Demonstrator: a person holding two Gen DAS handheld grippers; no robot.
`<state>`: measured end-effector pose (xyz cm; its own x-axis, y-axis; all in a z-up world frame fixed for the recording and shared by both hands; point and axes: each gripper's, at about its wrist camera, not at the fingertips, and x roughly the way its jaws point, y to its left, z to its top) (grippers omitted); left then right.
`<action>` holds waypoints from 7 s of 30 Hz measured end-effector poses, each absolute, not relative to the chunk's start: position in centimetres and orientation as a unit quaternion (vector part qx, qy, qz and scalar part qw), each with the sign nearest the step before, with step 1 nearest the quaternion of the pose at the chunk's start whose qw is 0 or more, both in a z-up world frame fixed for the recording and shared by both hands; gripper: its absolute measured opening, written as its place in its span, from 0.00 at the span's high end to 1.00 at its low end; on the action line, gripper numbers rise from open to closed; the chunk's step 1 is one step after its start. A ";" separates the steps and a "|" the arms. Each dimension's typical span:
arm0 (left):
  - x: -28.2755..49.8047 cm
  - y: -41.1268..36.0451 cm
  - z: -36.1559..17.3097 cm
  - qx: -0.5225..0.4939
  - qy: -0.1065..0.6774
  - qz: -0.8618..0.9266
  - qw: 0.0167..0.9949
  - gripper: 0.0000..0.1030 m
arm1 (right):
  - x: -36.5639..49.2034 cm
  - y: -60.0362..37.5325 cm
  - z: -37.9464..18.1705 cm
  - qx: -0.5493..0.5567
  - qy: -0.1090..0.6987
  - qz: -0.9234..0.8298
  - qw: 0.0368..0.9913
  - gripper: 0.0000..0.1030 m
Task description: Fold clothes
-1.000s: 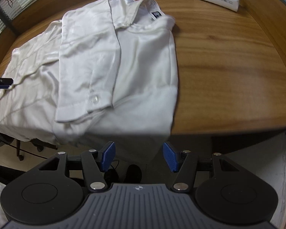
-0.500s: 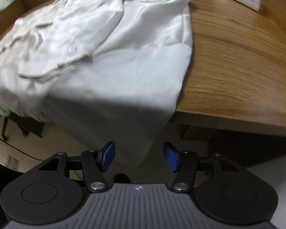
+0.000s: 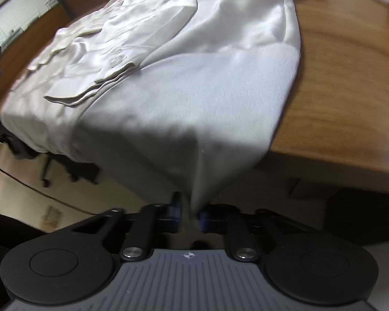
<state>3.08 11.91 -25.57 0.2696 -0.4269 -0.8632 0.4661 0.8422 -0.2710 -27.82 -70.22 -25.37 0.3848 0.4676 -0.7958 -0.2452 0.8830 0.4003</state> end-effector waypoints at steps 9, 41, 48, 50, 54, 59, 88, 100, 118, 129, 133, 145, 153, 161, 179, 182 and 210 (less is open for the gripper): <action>1.2 7.3 -24.3 0.043 0.520 -0.377 0.765 0.59 | -28.6 -71.4 -18.6 0.183 0.469 0.306 0.808 0.99; -0.5 -8.4 -24.7 0.057 0.500 -0.459 0.732 0.98 | -22.8 -72.6 -11.6 0.230 0.398 0.342 0.819 0.75; 0.8 -8.2 -23.0 0.016 0.508 -0.458 0.729 0.98 | -26.8 -74.0 -12.4 0.182 0.412 0.297 0.842 0.56; 1.1 -8.2 -22.3 0.002 0.510 -0.462 0.726 0.98 | -28.0 -73.7 -13.3 0.166 0.423 0.289 0.843 0.55; 0.7 -8.3 -21.5 -0.008 0.504 -0.476 0.721 0.98 | -30.0 -72.8 -15.1 0.135 0.437 0.272 0.847 0.54; 0.1 -8.4 -20.8 -0.015 0.506 -0.485 0.713 0.98 | -30.0 -71.6 -16.2 0.135 0.431 0.272 0.849 0.54; -0.6 -6.0 -19.0 -0.041 0.491 -0.473 0.730 0.65 | -26.6 -74.5 -11.0 0.243 0.384 0.364 0.813 0.99; -1.8 -7.6 -19.8 -0.012 0.489 -0.463 0.740 0.63 | -22.1 -72.6 -8.1 0.259 0.354 0.405 0.802 0.99; 0.6 -5.6 -18.5 -0.032 0.464 -0.414 0.783 0.99 | -24.3 -75.6 -7.6 0.250 0.348 0.355 0.831 0.53; 1.6 -5.4 -15.9 -0.054 0.447 -0.429 0.783 0.98 | -25.7 -71.9 -11.3 0.137 0.412 0.359 0.826 0.45; 1.7 -5.2 -15.6 -0.061 0.445 -0.429 0.784 0.98 | -25.5 -70.9 -12.1 0.126 0.417 0.366 0.822 0.45; 3.1 -4.6 -16.3 -0.045 0.448 -0.391 0.803 0.97 | -25.2 -70.0 -11.3 0.116 0.419 0.402 0.806 0.99; 5.0 -3.3 -18.6 -0.035 0.463 -0.346 0.815 0.82 | -25.3 -72.0 -7.3 0.185 0.367 0.450 0.793 0.99; 6.0 -0.8 -20.9 -0.033 0.487 -0.300 0.820 0.78 | -23.0 -74.1 -3.8 0.276 0.302 0.458 0.789 0.99; 9.6 2.7 -24.6 0.015 0.513 -0.333 0.791 0.61 | -7.5 -68.2 -1.6 0.321 0.328 0.376 0.805 0.99; 11.7 3.4 -25.1 0.013 0.512 -0.345 0.787 0.61 | -4.5 -66.5 -1.9 0.325 0.343 0.360 0.804 0.99; 25.6 4.8 -27.8 -0.028 0.484 -0.350 0.802 0.99 | 5.2 -58.8 -6.1 0.336 0.410 0.224 0.818 0.98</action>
<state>25.63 4.78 -27.84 0.2866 -0.5880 -0.7564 0.5343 0.7534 -0.3832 5.23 -58.81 -6.13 0.5634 0.6413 -0.5209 -0.0903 0.6745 0.7328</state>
